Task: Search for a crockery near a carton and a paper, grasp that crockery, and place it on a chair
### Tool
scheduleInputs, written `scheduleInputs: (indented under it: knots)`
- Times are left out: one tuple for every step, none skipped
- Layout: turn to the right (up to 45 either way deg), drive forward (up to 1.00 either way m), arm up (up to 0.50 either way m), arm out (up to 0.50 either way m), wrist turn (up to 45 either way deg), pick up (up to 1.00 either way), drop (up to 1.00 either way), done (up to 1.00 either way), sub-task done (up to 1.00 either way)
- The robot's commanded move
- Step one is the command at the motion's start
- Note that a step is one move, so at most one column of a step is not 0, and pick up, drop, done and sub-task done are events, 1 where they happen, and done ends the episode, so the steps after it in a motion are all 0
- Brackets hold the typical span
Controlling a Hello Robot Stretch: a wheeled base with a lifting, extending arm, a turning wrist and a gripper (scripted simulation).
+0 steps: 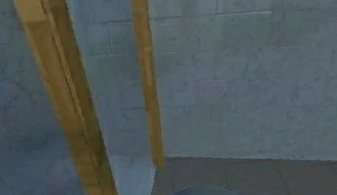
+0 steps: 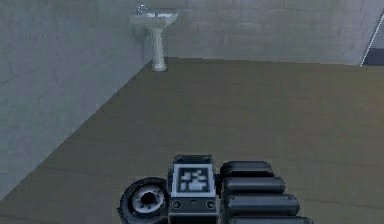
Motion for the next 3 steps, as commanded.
scheduleInputs:
  knots:
    - [6.0,0.0,0.0,0.0,0.0,0.0,0.0,0.0,0.0]
    - [0.0,0.9,0.0,0.0,0.0,0.0,0.0,0.0,0.0]
    - [-45.0,0.0,0.0,0.0,0.0,0.0,0.0,0.0,0.0]
